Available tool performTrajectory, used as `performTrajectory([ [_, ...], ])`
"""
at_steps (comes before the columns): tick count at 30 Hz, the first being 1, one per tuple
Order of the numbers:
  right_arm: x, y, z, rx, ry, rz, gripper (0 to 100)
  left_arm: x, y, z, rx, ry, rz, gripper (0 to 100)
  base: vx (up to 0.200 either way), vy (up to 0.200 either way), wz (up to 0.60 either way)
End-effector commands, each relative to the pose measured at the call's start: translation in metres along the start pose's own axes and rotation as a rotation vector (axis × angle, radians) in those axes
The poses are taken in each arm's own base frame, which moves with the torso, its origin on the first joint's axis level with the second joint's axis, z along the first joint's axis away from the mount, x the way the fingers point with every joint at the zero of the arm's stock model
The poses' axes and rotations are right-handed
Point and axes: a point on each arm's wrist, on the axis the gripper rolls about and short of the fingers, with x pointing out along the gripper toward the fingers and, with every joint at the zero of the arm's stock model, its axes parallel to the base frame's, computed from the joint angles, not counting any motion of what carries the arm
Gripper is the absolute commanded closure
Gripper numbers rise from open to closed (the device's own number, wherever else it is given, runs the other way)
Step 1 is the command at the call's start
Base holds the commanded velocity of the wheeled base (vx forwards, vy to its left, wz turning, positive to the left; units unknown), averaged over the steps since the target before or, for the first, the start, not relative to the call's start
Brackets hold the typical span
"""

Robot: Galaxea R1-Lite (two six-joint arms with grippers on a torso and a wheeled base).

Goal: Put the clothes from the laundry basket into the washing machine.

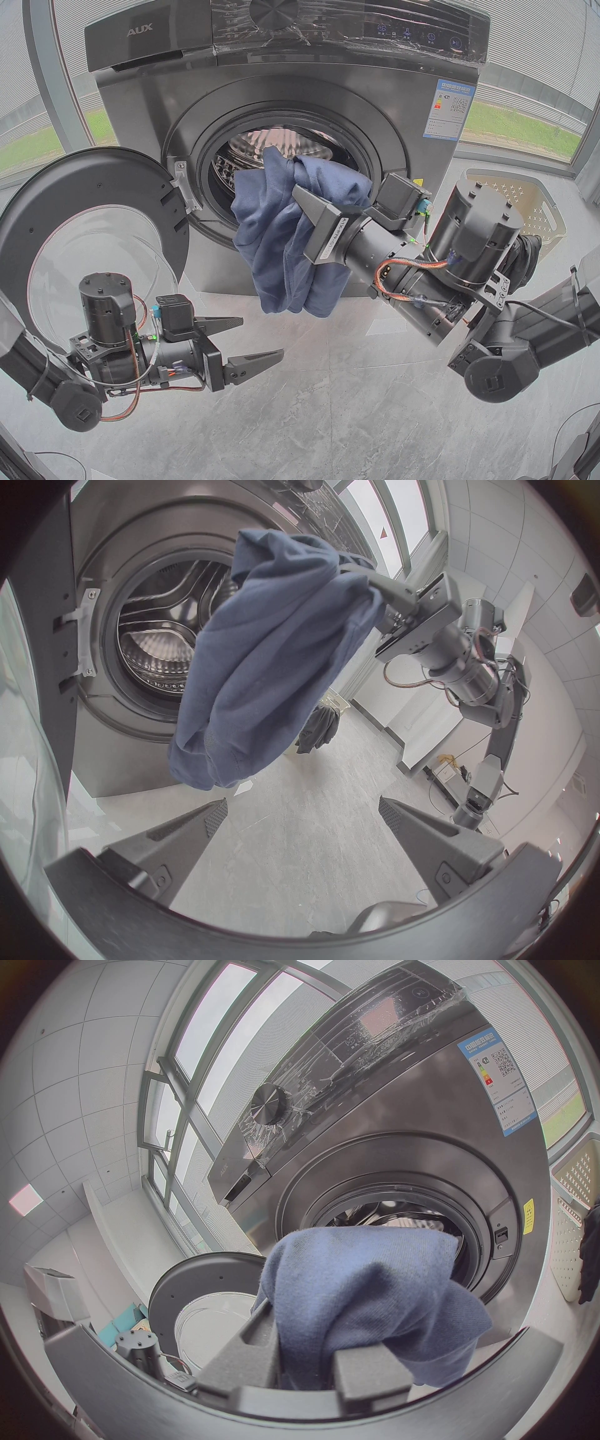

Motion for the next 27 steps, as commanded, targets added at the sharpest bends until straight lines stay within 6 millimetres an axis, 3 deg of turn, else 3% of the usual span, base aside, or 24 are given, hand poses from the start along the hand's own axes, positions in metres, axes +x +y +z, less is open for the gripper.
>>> performTrajectory([
  [1, 0.0, 0.002, 0.001, 0.002, -0.003, 0.005, 100, 0.021, 0.014, -0.014, -0.023, 0.037, 0.009, 0, 0.0, 0.0, 0.0],
  [27, -0.003, 0.01, -0.004, 0.01, 0.008, 0.022, 100, 0.069, 0.043, -0.005, 0.022, -0.127, 0.079, 0, 0.0, 0.0, 0.0],
])
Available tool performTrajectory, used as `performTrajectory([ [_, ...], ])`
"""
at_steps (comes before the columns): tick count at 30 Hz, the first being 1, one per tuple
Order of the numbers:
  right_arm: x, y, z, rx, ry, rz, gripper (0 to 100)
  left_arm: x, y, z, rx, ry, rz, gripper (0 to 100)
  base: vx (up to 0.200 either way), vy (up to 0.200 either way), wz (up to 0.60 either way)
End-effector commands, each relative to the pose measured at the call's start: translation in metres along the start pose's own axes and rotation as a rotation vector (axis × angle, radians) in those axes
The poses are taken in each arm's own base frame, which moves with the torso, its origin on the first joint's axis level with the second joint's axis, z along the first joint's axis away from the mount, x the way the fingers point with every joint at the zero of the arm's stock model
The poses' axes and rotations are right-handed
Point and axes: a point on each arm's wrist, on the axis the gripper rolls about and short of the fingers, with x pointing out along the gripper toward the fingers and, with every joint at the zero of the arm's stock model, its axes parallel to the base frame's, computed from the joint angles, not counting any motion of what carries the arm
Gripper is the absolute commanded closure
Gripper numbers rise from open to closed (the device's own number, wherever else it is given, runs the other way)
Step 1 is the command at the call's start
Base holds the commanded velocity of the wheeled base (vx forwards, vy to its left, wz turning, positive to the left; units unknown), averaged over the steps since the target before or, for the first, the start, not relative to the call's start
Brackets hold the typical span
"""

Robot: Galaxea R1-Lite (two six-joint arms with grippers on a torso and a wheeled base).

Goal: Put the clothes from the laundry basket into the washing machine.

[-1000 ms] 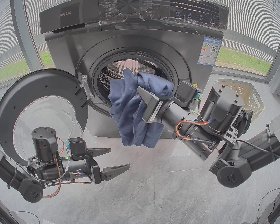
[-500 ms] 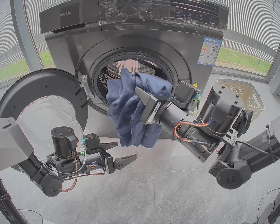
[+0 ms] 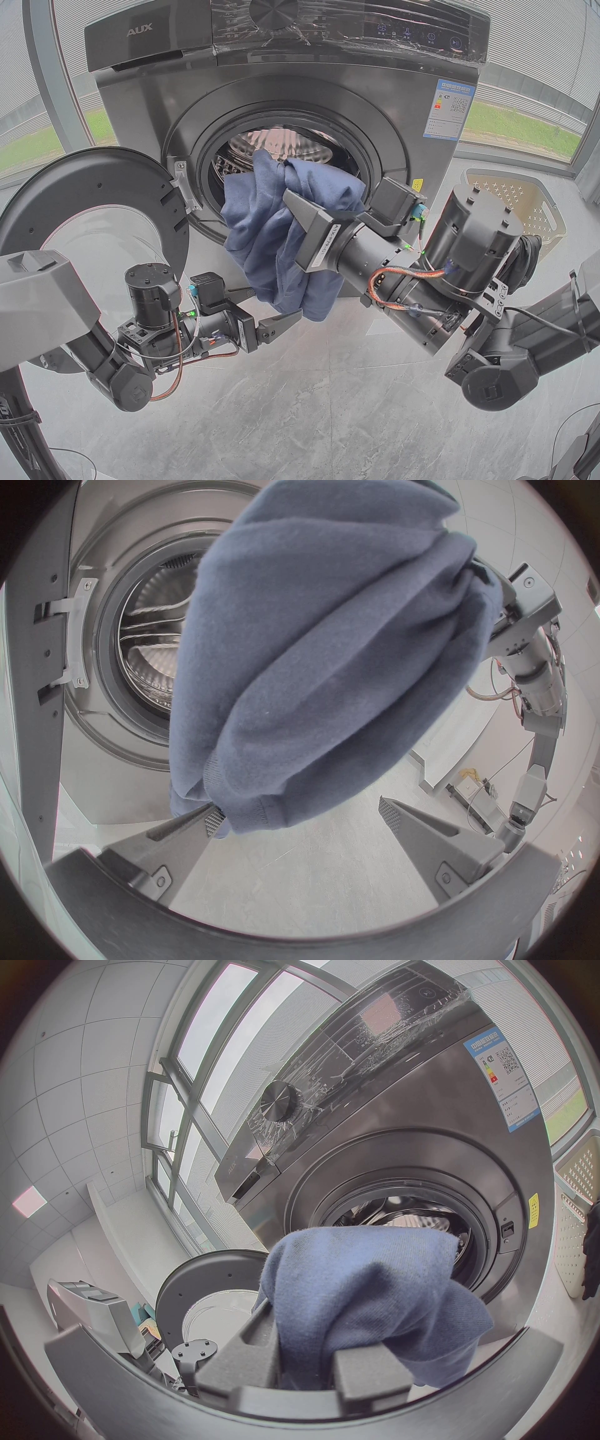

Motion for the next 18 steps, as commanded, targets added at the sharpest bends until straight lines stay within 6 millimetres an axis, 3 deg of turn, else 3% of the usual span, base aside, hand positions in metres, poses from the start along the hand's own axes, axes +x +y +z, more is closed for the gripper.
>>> performTrajectory([
  [1, -0.0006, 0.0004, 0.0006, 0.001, -0.002, 0.002, 100, 0.0051, 0.0035, -0.0065, -0.007, 0.009, 0.009, 0, 0.0, 0.0, 0.0],
  [18, -0.0006, -0.0027, 0.0003, -0.003, -0.004, -0.009, 100, 0.0032, 0.0067, -0.0033, -0.003, -0.007, 0.041, 0, 0.0, 0.0, 0.0],
])
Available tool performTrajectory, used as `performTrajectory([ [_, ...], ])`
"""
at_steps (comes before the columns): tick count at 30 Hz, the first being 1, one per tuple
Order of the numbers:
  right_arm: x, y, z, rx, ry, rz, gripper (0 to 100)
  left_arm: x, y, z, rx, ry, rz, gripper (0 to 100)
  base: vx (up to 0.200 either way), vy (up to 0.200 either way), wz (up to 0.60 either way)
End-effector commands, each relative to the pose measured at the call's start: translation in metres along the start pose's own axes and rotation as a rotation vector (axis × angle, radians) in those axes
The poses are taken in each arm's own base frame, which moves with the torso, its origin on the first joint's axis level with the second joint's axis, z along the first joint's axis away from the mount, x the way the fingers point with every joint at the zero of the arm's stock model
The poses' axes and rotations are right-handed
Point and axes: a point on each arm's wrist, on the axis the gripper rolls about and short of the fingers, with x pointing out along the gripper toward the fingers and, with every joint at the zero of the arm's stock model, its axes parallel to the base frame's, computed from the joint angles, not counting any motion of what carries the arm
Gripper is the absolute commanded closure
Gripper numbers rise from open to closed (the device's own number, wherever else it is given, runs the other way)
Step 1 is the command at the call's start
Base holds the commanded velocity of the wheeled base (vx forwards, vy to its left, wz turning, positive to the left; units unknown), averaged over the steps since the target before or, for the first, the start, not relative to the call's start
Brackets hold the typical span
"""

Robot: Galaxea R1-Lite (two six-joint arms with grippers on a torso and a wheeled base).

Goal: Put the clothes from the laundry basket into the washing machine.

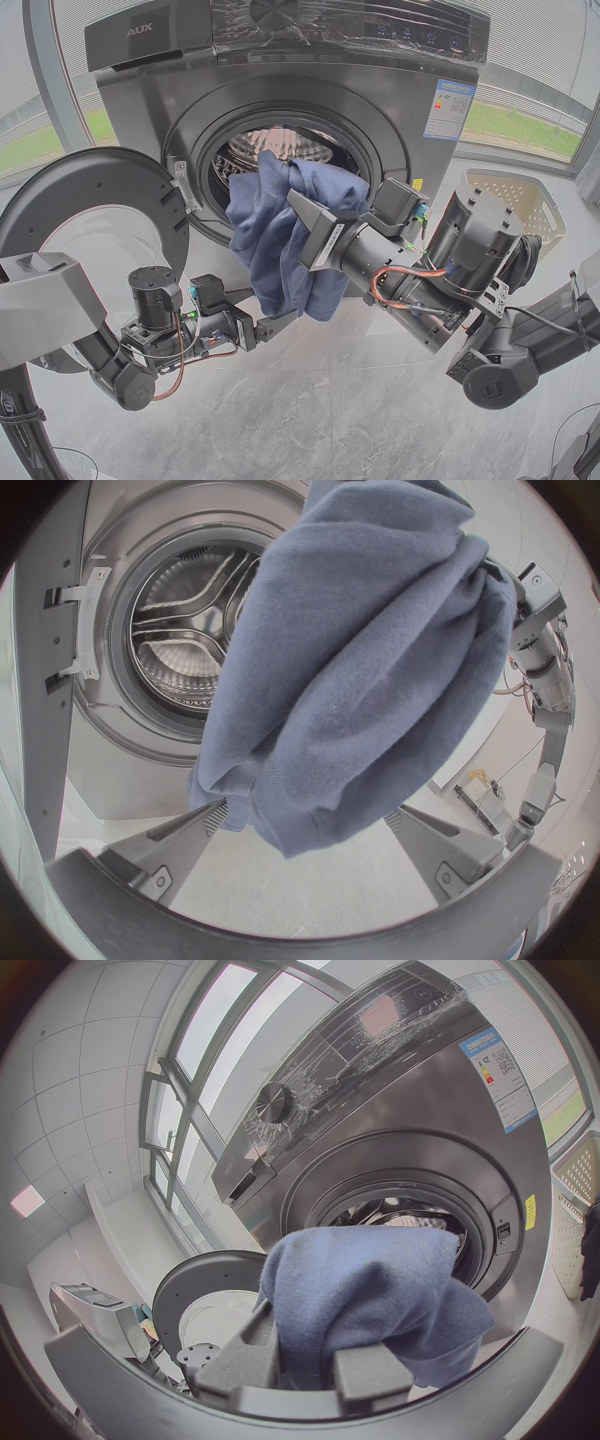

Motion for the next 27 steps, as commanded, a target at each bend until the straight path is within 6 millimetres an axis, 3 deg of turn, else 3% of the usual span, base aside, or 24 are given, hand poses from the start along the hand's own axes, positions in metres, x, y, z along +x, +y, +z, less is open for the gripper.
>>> performTrajectory([
  [1, 0.0, 0.001, 0.0, 0.001, 0.0, 0.003, 100, 0.0, -0.002, 0.004, 0.005, -0.015, -0.007, 0, 0.0, 0.0, 0.0],
  [8, 0.004, 0.0, -0.008, -0.004, 0.014, 0.001, 100, 0.006, -0.013, -0.001, 0.006, 0.002, -0.045, 0, 0.0, 0.0, 0.0],
  [22, 0.003, 0.001, -0.009, -0.005, 0.016, 0.002, 100, 0.016, -0.011, -0.009, 0.009, -0.013, -0.029, 0, 0.0, 0.0, 0.0],
  [23, 0.003, 0.001, -0.009, -0.005, 0.015, 0.003, 100, 0.017, -0.011, -0.009, 0.011, -0.02, -0.02, 100, 0.0, 0.0, 0.0],
  [27, 0.003, 0.001, -0.009, -0.005, 0.005, 0.004, 100, 0.016, -0.011, -0.005, 0.016, -0.043, -0.01, 100, 0.0, 0.0, 0.0],
])
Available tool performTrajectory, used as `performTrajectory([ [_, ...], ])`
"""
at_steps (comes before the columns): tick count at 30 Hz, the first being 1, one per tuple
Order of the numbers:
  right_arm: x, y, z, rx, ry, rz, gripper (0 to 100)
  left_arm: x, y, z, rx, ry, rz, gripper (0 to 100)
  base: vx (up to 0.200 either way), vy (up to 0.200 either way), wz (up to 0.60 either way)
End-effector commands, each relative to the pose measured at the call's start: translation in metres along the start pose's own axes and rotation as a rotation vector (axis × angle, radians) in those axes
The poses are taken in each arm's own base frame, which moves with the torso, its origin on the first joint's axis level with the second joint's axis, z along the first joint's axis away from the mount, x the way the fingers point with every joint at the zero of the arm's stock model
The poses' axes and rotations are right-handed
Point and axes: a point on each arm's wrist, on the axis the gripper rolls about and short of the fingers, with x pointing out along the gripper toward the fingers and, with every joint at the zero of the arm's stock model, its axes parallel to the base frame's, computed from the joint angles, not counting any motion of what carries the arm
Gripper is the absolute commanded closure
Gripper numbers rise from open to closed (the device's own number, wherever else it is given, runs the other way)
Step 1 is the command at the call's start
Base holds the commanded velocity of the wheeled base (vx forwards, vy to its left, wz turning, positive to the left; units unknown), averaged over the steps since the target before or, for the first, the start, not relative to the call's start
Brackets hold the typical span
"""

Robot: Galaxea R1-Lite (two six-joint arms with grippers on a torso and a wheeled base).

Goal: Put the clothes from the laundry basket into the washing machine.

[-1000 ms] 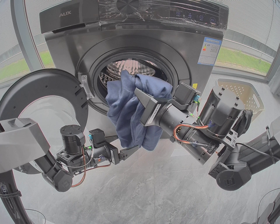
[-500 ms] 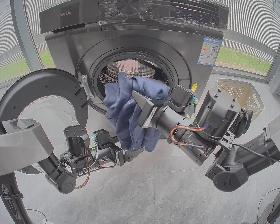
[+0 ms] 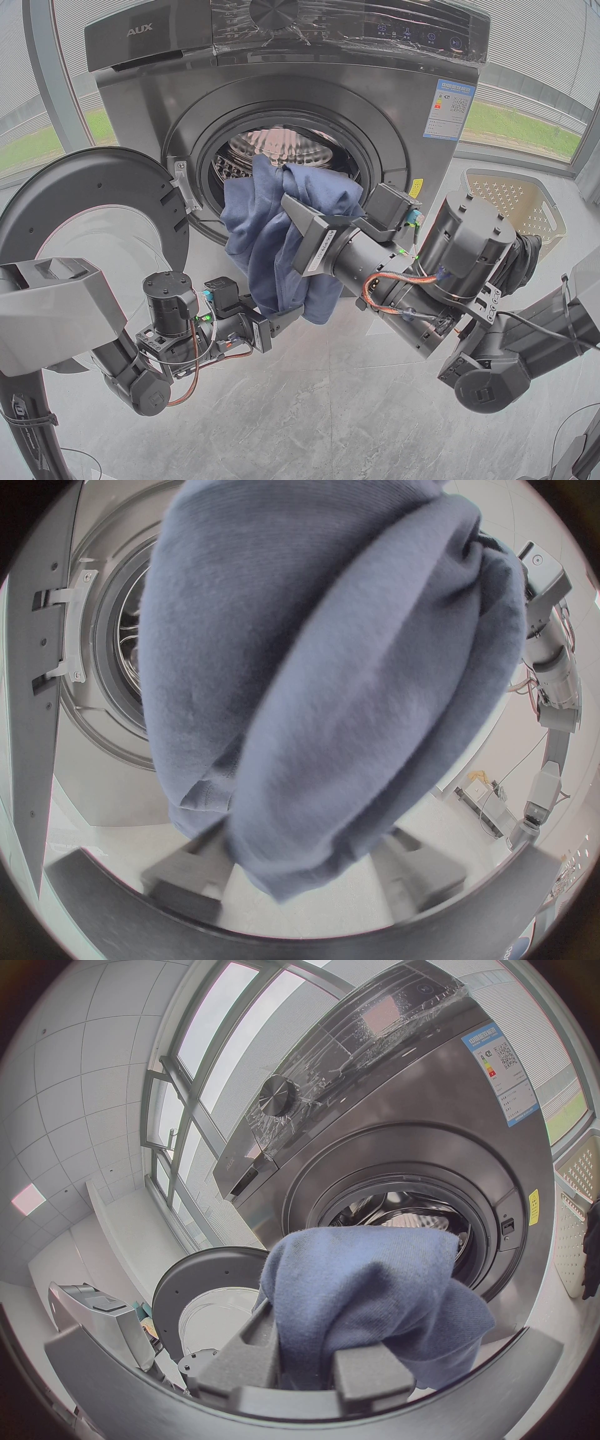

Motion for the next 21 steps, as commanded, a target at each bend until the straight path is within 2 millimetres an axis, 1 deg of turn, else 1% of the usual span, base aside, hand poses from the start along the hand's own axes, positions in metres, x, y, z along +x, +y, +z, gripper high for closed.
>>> performTrajectory([
  [1, 0.0, -0.001, -0.002, -0.002, 0.007, -0.003, 100, -0.001, -0.001, 0.002, 0.001, -0.006, -0.001, 100, 0.0, 0.0, 0.0],
  [3, 0.001, -0.002, -0.005, -0.003, 0.012, -0.006, 100, -0.003, -0.004, -0.001, -0.004, 0.007, -0.005, 100, 0.0, 0.0, 0.0],
  [5, 0.001, -0.003, -0.007, -0.004, 0.018, -0.008, 100, -0.007, -0.014, -0.005, -0.006, 0.028, -0.027, 100, 0.0, 0.0, 0.0],
  [9, 0.002, -0.003, -0.011, -0.005, 0.024, -0.007, 100, -0.015, -0.031, -0.001, 0.0, 0.032, -0.067, 100, 0.0, 0.0, 0.0],
  [13, 0.002, -0.004, -0.011, -0.006, 0.026, -0.011, 100, -0.021, -0.046, 0.008, 0.011, 0.011, -0.102, 100, 0.0, 0.0, 0.0],
  [14, 0.002, -0.004, -0.011, -0.006, 0.026, -0.011, 0, -0.022, -0.048, 0.01, 0.015, 0.003, -0.101, 100, 0.0, 0.0, 0.0],
  [16, 0.002, -0.005, -0.011, -0.006, 0.026, -0.012, 0, -0.022, -0.051, 0.012, 0.018, -0.005, -0.106, 100, 0.0, 0.0, 0.0],
  [17, 0.001, -0.006, -0.013, -0.01, 0.036, -0.014, 0, -0.024, -0.055, 0.017, 0.022, -0.02, -0.114, 100, 0.0, 0.0, 0.0],
  [19, 0.0, -0.005, -0.014, -0.009, 0.039, -0.015, 0, -0.025, -0.055, 0.019, 0.023, -0.026, -0.115, 100, 0.0, 0.0, 0.0],
  [21, -0.006, -0.009, -0.019, -0.016, 0.065, -0.026, 0, -0.027, -0.055, 0.024, 0.01, -0.042, -0.111, 100, 0.0, 0.0, 0.0],
])
